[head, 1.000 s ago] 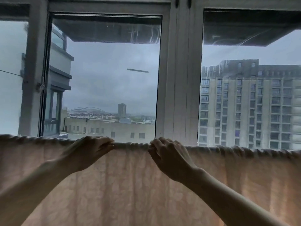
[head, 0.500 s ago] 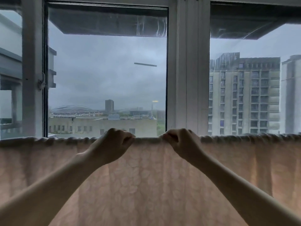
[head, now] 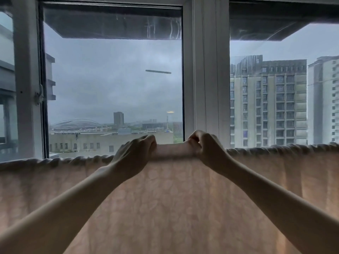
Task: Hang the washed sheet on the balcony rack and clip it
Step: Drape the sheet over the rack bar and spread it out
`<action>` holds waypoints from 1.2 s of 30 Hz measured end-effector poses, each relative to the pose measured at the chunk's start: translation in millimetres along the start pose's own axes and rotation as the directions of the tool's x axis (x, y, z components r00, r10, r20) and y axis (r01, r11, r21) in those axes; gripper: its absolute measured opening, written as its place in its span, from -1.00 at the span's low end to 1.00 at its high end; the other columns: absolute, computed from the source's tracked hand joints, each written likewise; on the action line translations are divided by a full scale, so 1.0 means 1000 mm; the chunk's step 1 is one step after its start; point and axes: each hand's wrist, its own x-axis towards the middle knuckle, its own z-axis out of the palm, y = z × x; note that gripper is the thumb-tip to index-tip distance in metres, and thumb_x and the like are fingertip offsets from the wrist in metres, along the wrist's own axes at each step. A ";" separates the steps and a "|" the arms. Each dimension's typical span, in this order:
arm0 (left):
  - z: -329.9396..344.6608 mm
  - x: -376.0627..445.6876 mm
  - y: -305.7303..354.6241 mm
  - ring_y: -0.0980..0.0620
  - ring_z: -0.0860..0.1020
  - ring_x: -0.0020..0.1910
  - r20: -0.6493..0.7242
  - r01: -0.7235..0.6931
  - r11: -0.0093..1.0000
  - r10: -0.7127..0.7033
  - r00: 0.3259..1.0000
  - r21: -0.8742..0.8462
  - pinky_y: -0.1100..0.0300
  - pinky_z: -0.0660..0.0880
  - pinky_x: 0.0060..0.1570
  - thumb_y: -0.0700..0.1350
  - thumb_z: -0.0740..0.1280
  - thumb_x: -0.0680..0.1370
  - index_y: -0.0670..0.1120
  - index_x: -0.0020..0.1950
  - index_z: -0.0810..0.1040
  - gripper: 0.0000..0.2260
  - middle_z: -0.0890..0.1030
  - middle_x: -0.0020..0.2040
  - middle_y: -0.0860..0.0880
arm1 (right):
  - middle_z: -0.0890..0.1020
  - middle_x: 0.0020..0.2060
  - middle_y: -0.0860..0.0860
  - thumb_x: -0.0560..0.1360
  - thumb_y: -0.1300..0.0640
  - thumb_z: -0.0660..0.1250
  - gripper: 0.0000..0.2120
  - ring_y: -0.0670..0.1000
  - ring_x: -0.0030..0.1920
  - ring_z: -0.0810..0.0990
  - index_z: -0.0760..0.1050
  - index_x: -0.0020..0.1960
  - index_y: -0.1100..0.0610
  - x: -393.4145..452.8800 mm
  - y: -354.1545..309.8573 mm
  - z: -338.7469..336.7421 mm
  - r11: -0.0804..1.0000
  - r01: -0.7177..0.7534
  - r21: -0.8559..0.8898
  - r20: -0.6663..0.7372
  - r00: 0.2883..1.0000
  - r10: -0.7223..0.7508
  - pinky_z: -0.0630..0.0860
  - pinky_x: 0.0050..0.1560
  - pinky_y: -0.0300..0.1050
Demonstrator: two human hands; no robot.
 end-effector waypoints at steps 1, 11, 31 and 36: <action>0.000 0.004 0.005 -0.04 0.53 -0.17 -0.022 0.003 1.000 -0.003 1.000 -0.013 0.06 0.48 -0.13 0.00 0.15 0.63 0.01 -0.10 0.40 -0.86 0.56 -0.10 0.08 | 0.64 -0.24 0.00 0.56 0.10 0.25 -0.89 0.02 -0.22 0.61 0.52 -0.10 0.07 0.004 0.004 -0.004 1.000 -0.026 -0.001 -0.016 1.000 0.026 0.58 -0.11 0.06; 0.031 0.004 0.045 -0.05 0.57 -0.16 0.120 -0.038 0.999 0.036 0.992 0.016 0.06 0.46 -0.17 0.05 0.06 0.66 0.03 0.01 0.44 -0.79 0.61 -0.11 0.04 | 0.54 -0.42 0.08 0.58 0.10 0.22 -0.66 -0.03 -0.43 0.44 0.49 -0.29 0.26 0.003 0.044 -0.032 0.982 -0.107 -0.157 0.247 0.958 0.144 0.41 -0.32 -0.04; -0.035 -0.072 -0.057 0.02 0.59 0.01 -0.175 0.076 0.990 -0.054 0.983 0.120 0.00 0.56 0.02 -0.17 0.36 0.53 -0.07 0.13 0.61 -0.82 0.65 0.02 0.00 | 0.62 0.04 -0.03 0.57 -0.10 0.21 -0.70 -0.17 -0.13 0.58 0.46 0.19 0.05 -0.008 -0.043 0.026 0.925 0.380 -0.011 0.153 0.915 -0.374 0.58 -0.12 -0.17; -0.042 -0.083 -0.076 0.04 0.59 -0.03 -0.172 0.077 0.989 -0.055 0.984 0.128 0.09 0.57 -0.01 -0.16 0.38 0.52 -0.11 0.09 0.62 -0.84 0.65 -0.02 -0.01 | 0.62 -0.09 -0.06 0.54 0.01 0.33 -0.86 -0.16 -0.20 0.57 0.53 0.01 0.07 0.002 -0.040 0.033 0.925 0.379 0.015 0.174 0.910 -0.375 0.50 -0.20 -0.32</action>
